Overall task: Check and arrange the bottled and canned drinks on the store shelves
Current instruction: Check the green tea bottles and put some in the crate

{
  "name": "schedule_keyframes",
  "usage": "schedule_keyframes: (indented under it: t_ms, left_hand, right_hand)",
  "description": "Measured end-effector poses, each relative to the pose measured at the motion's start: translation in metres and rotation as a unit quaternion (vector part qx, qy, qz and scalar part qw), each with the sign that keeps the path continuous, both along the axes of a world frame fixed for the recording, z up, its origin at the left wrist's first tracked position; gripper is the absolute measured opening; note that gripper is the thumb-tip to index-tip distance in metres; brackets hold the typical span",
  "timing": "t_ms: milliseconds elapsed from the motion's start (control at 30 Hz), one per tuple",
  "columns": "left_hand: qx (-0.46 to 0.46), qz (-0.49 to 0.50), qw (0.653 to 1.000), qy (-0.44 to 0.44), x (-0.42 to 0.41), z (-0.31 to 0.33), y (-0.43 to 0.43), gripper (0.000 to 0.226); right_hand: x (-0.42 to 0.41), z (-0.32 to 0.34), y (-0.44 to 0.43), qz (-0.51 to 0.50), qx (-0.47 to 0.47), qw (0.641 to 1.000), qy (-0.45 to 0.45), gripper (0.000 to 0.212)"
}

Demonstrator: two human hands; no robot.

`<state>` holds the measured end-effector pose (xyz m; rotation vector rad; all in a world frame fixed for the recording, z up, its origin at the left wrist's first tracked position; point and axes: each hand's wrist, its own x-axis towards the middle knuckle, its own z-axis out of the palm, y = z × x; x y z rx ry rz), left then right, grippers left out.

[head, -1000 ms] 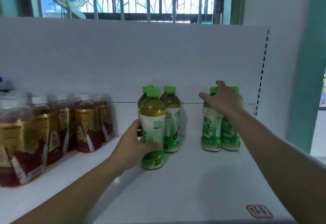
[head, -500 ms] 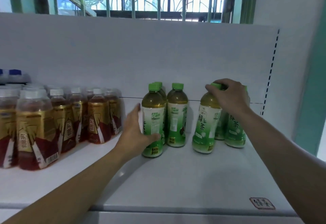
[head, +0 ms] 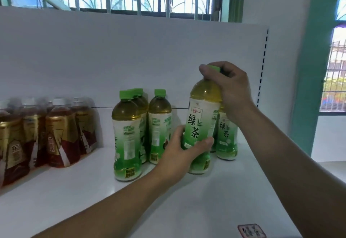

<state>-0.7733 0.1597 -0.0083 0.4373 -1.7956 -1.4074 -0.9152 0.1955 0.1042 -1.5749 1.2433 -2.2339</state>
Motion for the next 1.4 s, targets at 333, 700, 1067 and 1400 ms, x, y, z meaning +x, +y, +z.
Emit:
schedule_keyframes:
  t_ms: [333, 700, 1067, 1400]
  left_hand:
    - [0.194, -0.121, 0.974, 0.004, -0.003, -0.01, -0.005, 0.042]
    - [0.224, -0.153, 0.96, 0.064, 0.007, -0.008, 0.002, 0.053]
    - [0.208, -0.076, 0.973, 0.068, 0.0, -0.003, 0.006, 0.052]
    - [0.119, -0.011, 0.991, 0.066, -0.005, -0.003, 0.009, 0.033]
  right_hand:
    - [-0.007, -0.059, -0.01, 0.335, 0.113, 0.912, -0.206, 0.043]
    - [0.001, -0.064, -0.008, 0.376, 0.073, 0.9, -0.209, 0.044]
    - [-0.001, -0.066, -0.006, 0.357, 0.07, 0.911, -0.193, 0.049]
    - [0.002, -0.068, -0.013, 0.227, 0.042, 0.96, -0.158, 0.064]
